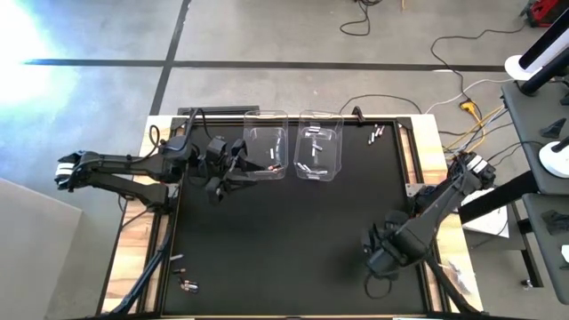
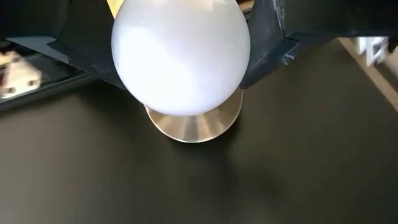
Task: Sort batteries
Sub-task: Move the desk lamp to the middle right of the table, then put the black battery into the left transparent bin
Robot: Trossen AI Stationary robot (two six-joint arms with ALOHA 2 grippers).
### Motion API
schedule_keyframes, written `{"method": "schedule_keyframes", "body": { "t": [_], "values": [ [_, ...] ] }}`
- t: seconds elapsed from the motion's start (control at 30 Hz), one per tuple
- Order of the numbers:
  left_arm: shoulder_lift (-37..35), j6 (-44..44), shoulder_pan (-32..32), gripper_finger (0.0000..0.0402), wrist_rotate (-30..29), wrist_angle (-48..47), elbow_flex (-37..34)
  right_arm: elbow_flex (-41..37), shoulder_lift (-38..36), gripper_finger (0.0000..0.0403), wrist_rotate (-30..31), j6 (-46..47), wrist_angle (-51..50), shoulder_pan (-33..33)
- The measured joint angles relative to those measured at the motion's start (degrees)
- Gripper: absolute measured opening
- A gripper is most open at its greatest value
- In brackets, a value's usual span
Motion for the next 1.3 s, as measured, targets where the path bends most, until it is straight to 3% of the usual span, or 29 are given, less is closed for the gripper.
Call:
{"method": "schedule_keyframes", "body": {
  "t": [0.33,0.53,0.87,1.13,1.3],
  "values": [
    [-2.05,-0.78,-0.13,0.0213,1.89,-1.0,0.0,-5.94,-3.21,0.0283,7.22,5.31,0.69,-9.11],
    [-4.85,-1.26,-0.68,0.0213,2.12,-5.71,0.0,-12.52,-9.82,0.0277,7.53,16.4,2.71,-9.81],
    [-8.3,-0.65,-0.9,0.0213,2.12,-8.52,0.0,-20.43,-19.54,0.0315,8.11,29.34,3.03,-9.83],
    [-12.06,-0.12,-0.87,0.0213,2.12,-15.37,0.0,-14.68,-20.68,0.0342,7.95,29.52,0.08,-9.89],
    [-14.36,2.04,-0.85,0.0213,1.49,-18.22,0.0,-6.86,-19.36,0.0356,13.31,32.43,-5.17,-13.28]
  ]
}}
